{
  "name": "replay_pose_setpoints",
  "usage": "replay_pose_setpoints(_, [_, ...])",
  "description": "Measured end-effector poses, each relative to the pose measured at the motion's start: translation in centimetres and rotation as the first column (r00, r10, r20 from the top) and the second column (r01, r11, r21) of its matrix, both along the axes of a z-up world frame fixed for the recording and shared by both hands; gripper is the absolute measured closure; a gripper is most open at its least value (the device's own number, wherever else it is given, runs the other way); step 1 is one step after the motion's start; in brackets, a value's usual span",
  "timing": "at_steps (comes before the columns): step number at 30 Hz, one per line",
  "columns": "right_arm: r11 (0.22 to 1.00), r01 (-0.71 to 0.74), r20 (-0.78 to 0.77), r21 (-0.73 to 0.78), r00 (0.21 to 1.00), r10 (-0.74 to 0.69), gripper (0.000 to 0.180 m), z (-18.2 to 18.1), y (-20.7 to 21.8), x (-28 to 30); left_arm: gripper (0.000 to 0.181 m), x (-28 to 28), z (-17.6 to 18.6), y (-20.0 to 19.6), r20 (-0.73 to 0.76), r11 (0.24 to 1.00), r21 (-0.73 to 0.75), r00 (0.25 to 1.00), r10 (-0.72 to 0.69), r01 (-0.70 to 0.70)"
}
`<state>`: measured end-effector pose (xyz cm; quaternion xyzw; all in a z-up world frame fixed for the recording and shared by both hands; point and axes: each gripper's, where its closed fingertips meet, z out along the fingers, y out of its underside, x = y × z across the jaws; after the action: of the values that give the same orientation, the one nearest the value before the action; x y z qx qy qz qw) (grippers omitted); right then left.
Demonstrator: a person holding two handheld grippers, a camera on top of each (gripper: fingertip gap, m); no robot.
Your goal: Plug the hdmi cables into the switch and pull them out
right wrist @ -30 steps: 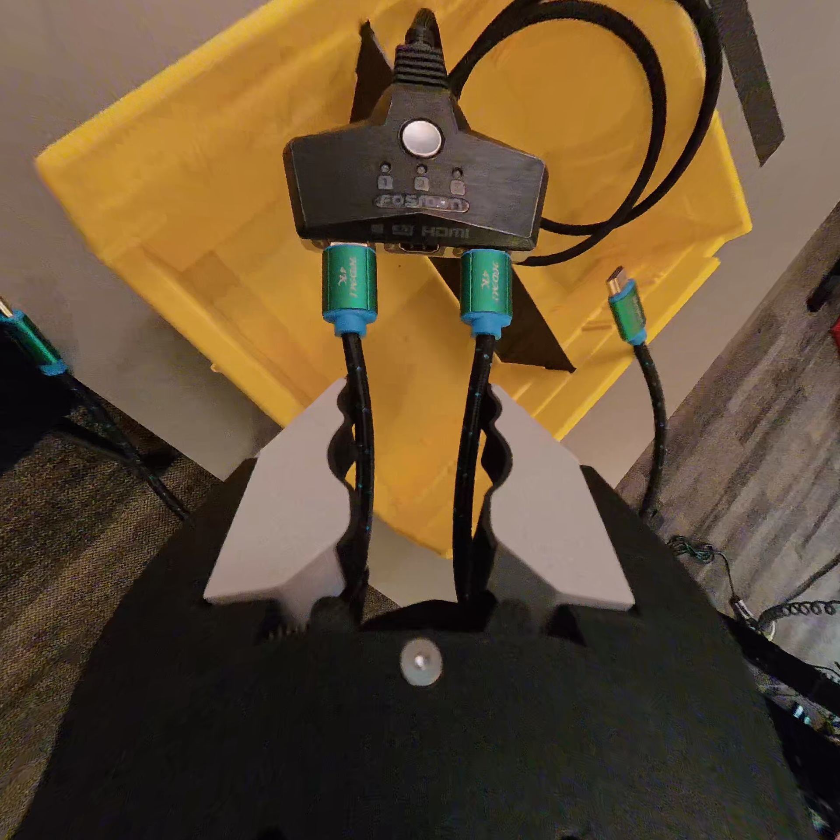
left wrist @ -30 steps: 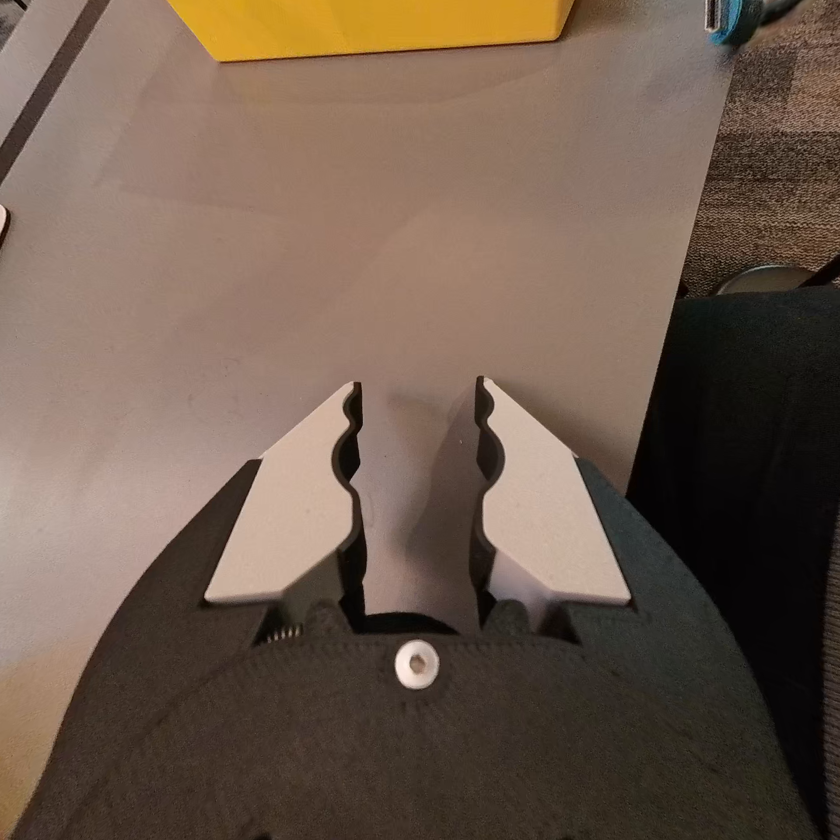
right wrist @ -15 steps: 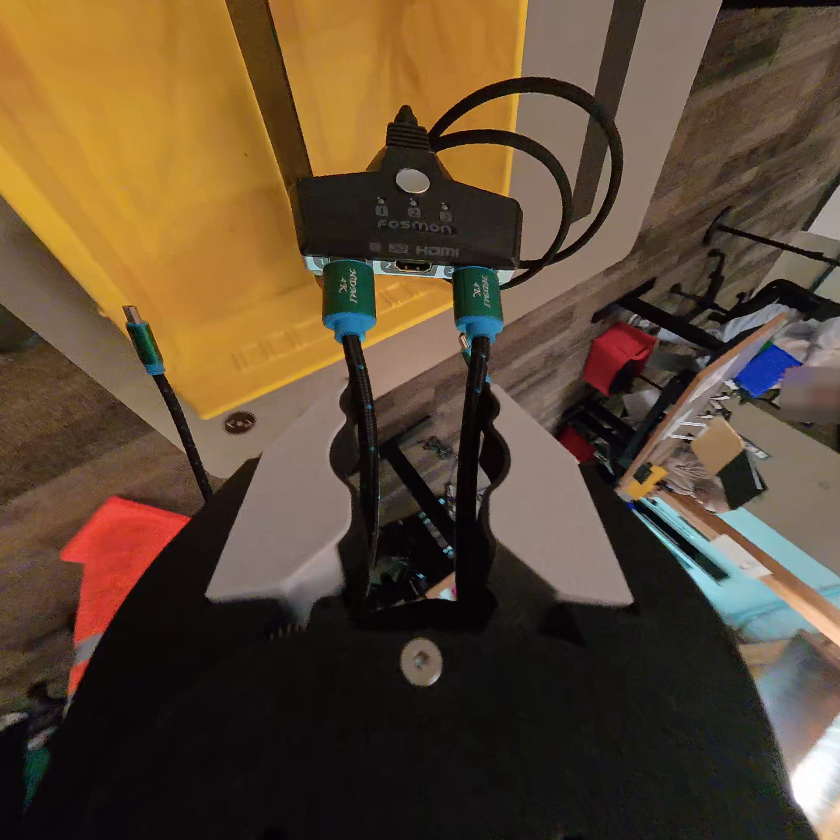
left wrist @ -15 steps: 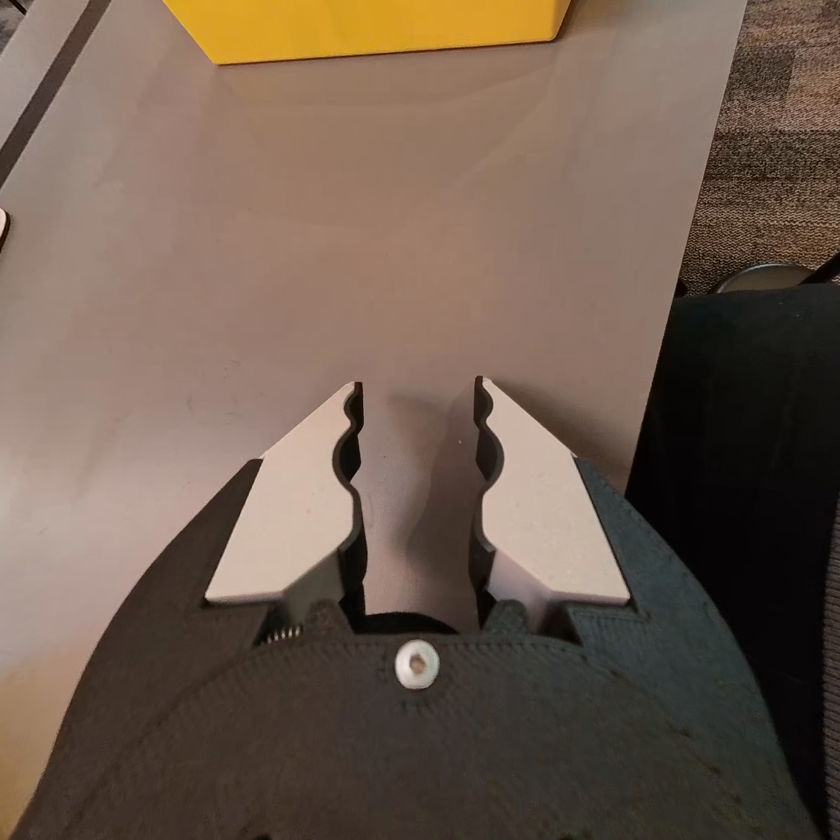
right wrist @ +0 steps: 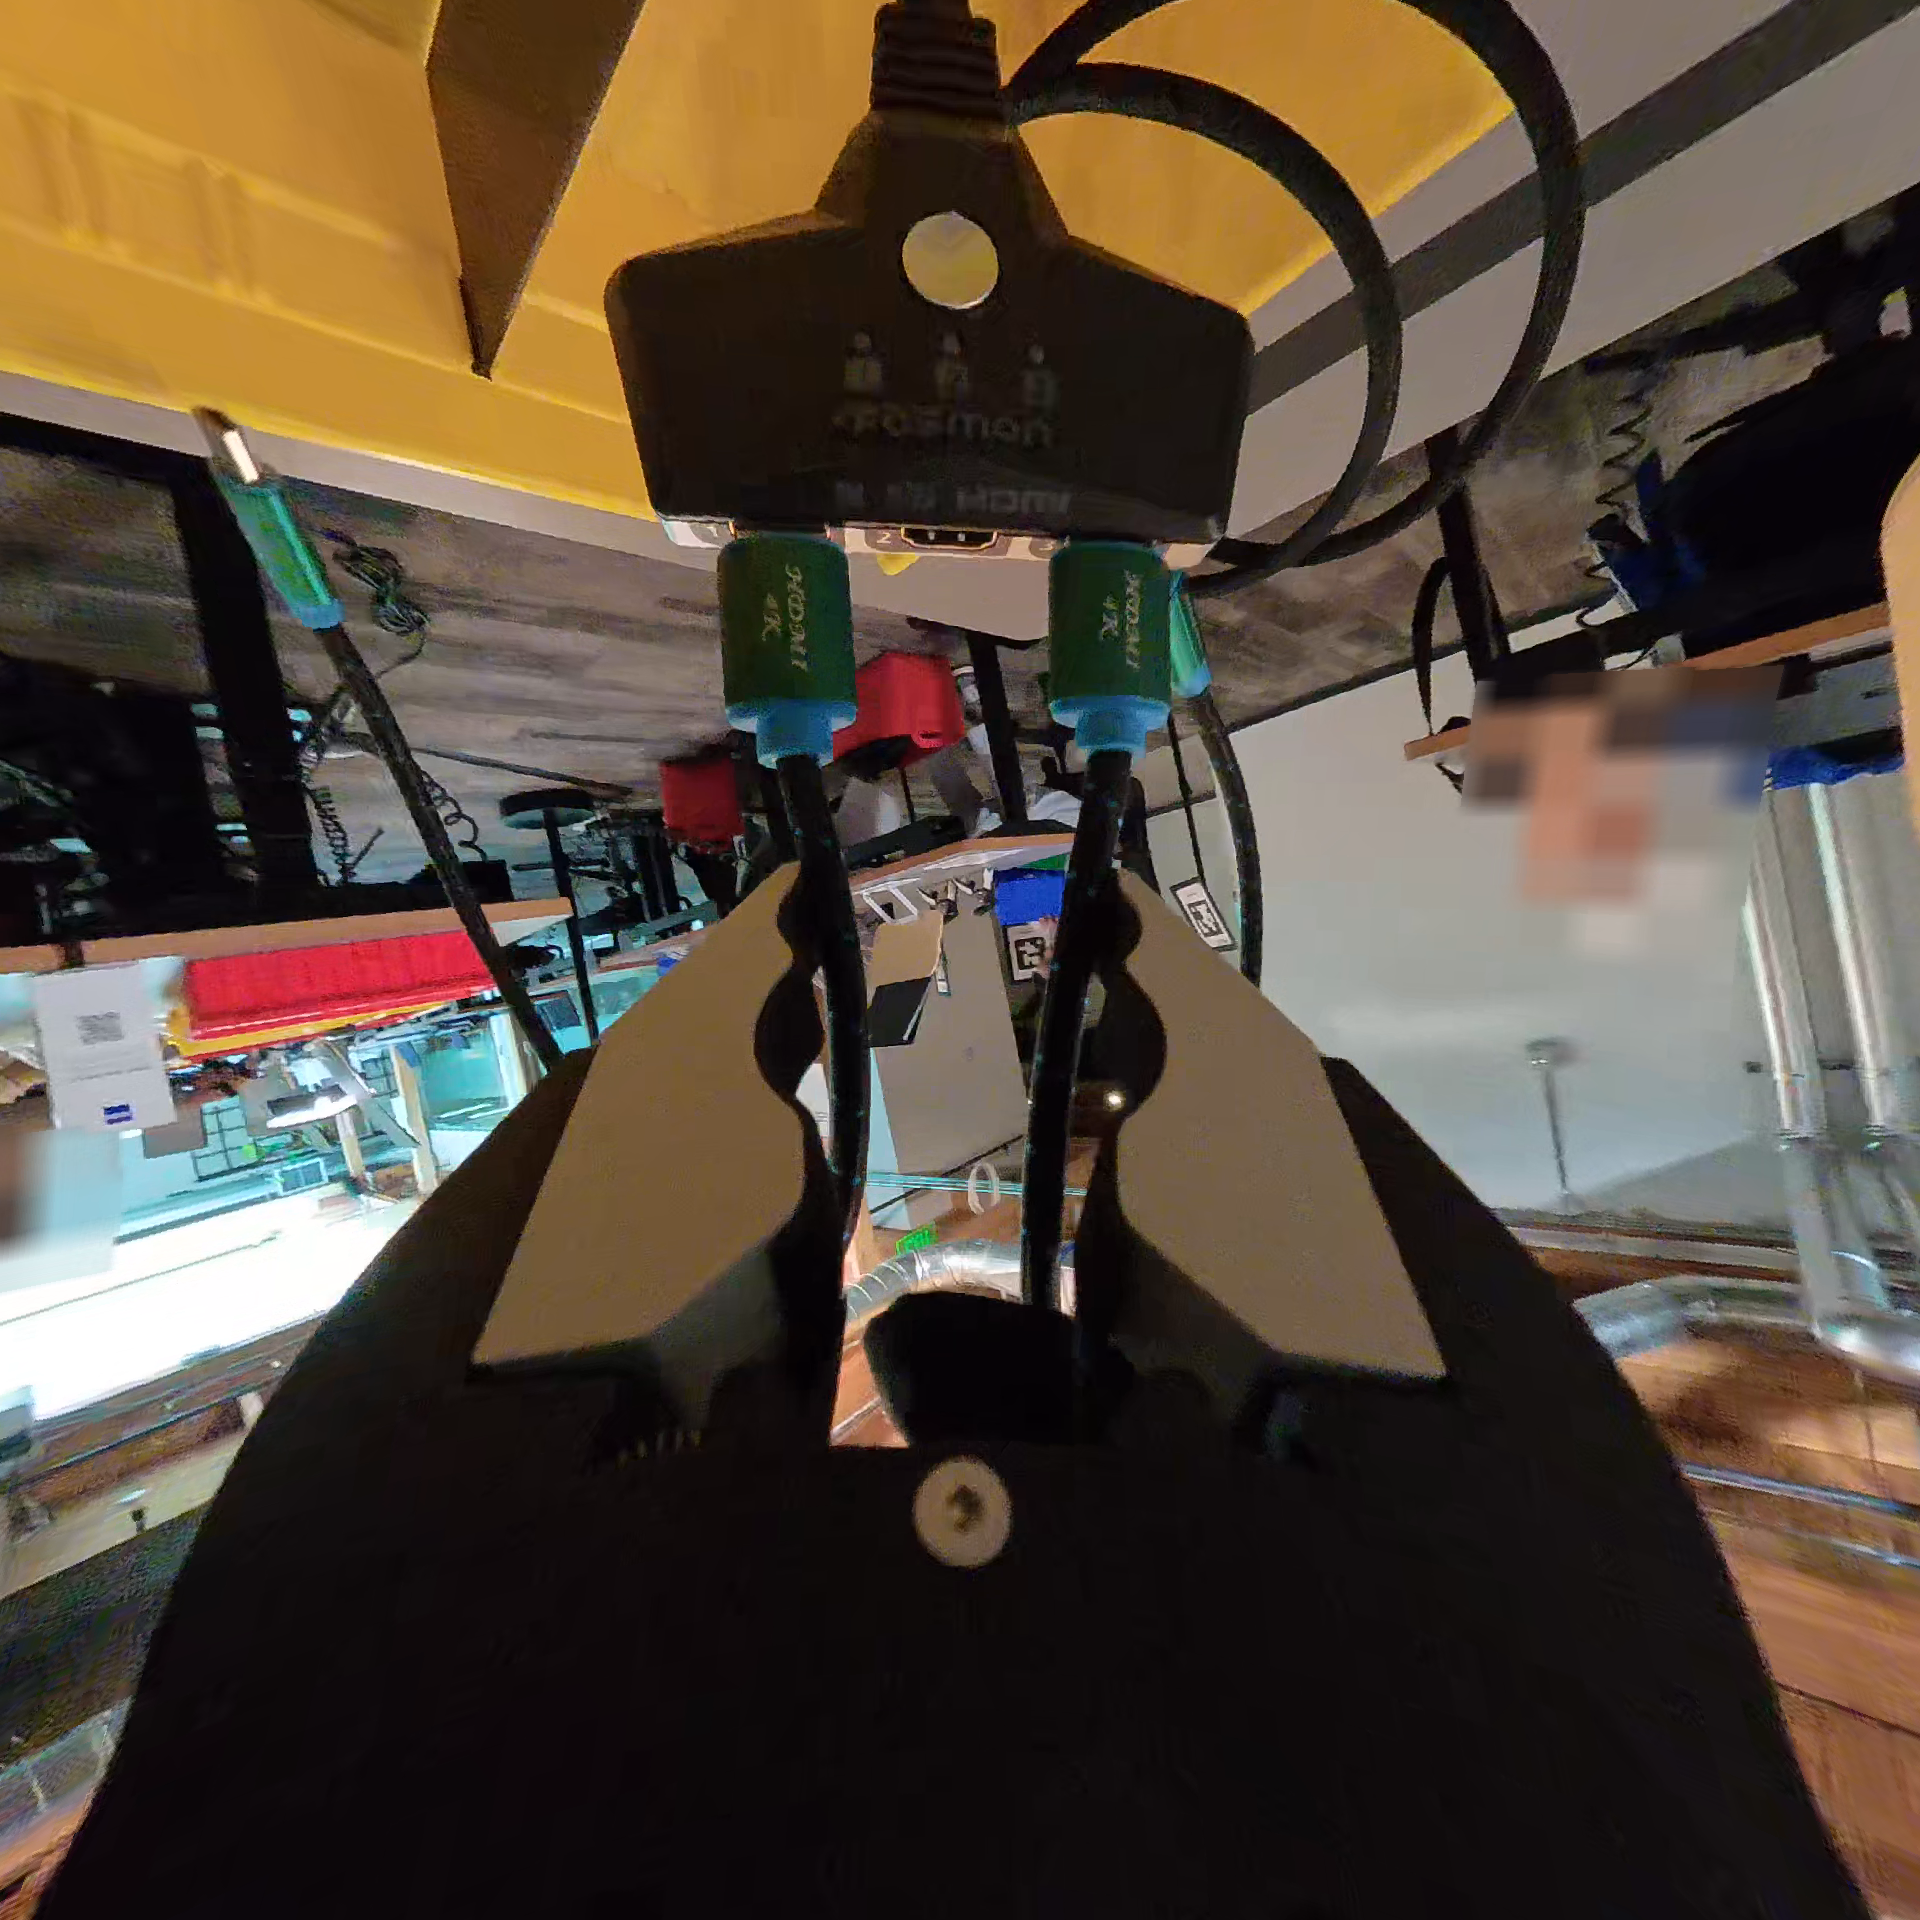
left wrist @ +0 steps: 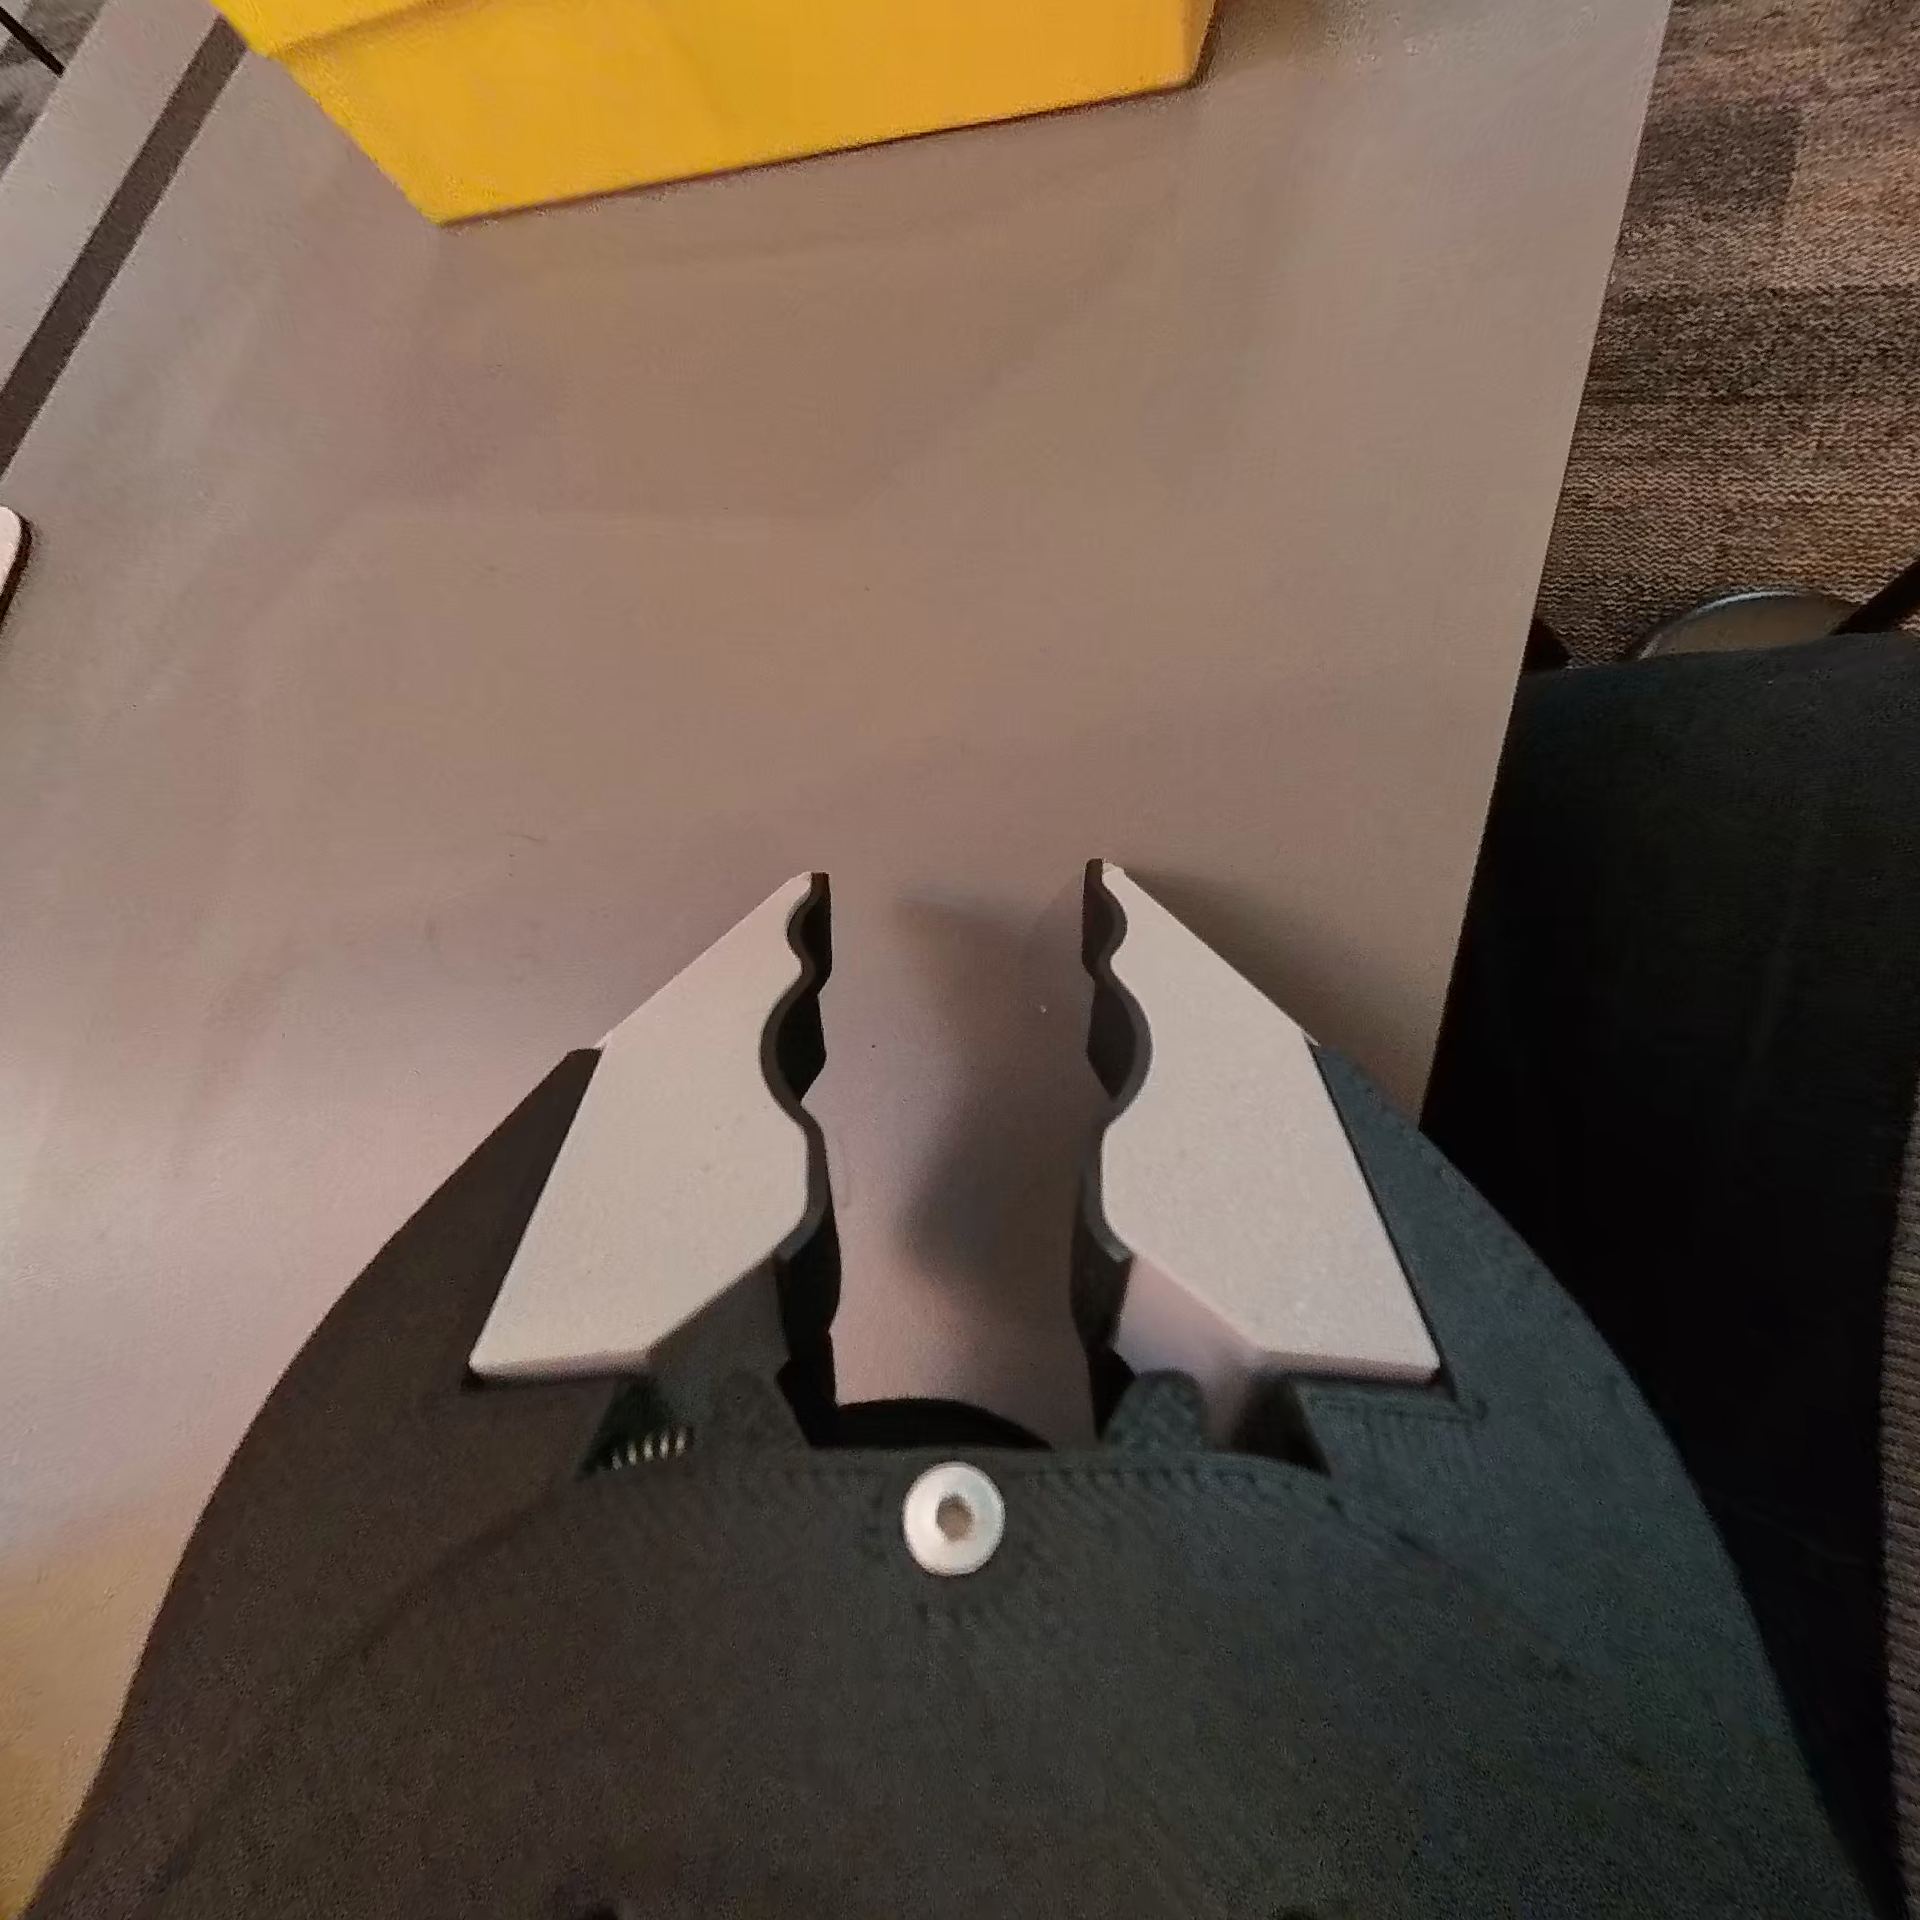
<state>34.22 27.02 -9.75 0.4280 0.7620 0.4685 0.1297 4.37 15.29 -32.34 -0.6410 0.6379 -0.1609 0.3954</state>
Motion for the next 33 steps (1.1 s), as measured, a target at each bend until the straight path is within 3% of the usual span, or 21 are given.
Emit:
replay_pose_setpoints(4, [0.998, -0.063, 0.075, -0.014, 0.995, 0.063, 0.13, -1.3, 1.3, -0.3, 0.134, 0.0, 0.0, -0.1, 0.001, 1.0, -0.001, 1.0, -0.005, 0.005])
replay_pose_setpoints(14, [0.995, -0.067, 0.032, 0.074, 0.997, 0.064, 0.13, 0.3, 3.2, -1.1, 0.134, 0.0, -0.1, -0.2, 0.001, 1.0, -0.009, 1.0, -0.011, 0.011])
replay_pose_setpoints(20, [0.99, 0.004, -0.164, 0.14, 0.986, 0.019, 0.125, -0.7, 3.3, -1.8, 0.134, 0.0, 0.0, -0.2, 0.001, 1.0, -0.003, 1.0, -0.012, 0.012])
replay_pose_setpoints(26, [0.983, -0.048, -0.141, 0.176, 0.987, 0.073, 0.134, -0.2, 3.6, -2.4, 0.134, 0.0, 0.0, -0.2, 0.001, 1.0, -0.002, 1.0, -0.012, 0.012])
replay_pose_setpoints(31, [0.953, -0.075, -0.097, 0.293, 0.989, 0.108, 0.141, 2.9, 5.3, -2.0, 0.135, 0.0, 0.0, -0.3, 0.001, 1.0, -0.004, 1.0, -0.014, 0.014])
replay_pose_setpoints(33, [0.918, -0.123, -0.111, 0.378, 0.978, 0.177, 0.174, 4.7, 6.4, -2.9, 0.135, 0.0, 0.0, -0.2, 0.001, 1.0, -0.003, 1.0, -0.014, 0.014])
